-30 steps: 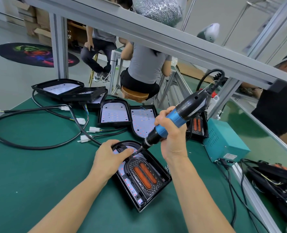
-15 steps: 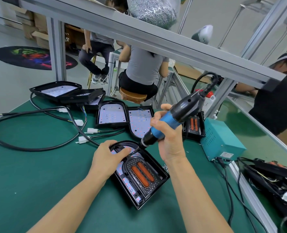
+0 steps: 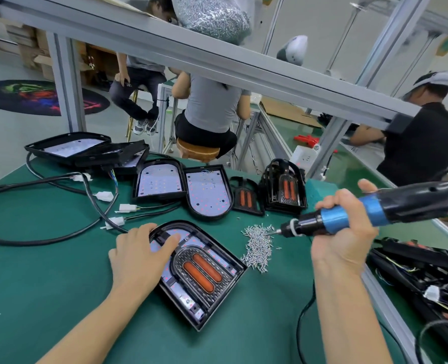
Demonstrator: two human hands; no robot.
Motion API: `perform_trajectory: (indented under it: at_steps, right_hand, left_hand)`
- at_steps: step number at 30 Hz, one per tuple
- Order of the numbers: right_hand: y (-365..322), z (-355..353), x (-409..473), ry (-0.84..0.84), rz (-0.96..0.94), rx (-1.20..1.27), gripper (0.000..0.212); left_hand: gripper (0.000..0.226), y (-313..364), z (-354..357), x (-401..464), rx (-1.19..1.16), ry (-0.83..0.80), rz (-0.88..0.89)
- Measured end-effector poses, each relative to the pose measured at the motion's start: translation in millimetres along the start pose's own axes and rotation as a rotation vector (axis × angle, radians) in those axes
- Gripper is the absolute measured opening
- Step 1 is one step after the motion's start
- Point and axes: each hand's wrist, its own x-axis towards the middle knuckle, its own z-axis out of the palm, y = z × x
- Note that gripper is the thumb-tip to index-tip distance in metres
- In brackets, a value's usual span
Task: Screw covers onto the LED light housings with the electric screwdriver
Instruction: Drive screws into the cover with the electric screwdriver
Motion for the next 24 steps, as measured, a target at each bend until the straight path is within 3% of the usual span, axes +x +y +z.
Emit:
perform_trajectory:
  at_steps: [4,6,8,11,14,18,24]
  right_hand:
    - [-16.2,-21.8,-0.3,0.019,-0.028,-0.033,0.033]
    - [-19.5,-28.0,-2.6,0.029,-0.024,-0.039,0.033]
    - [-20.5,-30.7,-5.4,0.039,-0.018,-0.045,0.033]
    - [-18.4,-30.8,-9.2,0.056,-0.015,-0.062,0.033]
    - [-15.4,-30.6,-11.6,0.051,-0.014,-0.070,0.033]
    - [-14.6,-31.4,-12.2,0.039,-0.001,-0.079,0.032]
    - [-12.9,-31.3,-13.2,0.045,0.011,-0.083,0.034]
  left_hand:
    - [0.039,26.7,-5.9,4.5,0.033,0.163,0.227]
    - [0.021,55.6,-2.4,8.0,0.047,0.112,0.428]
    - [0.014,88.0,8.5,10.1,0.062,-0.057,0.564]
    - [0.020,125.9,38.9,10.6,0.208,-0.375,0.623]
    - [0.025,140.9,67.9,6.6,0.446,-0.562,0.658]
    - [0.026,146.4,83.7,-2.3,0.633,-0.578,0.695]
    - [0.013,147.0,87.0,-6.8,0.644,-0.522,0.731]
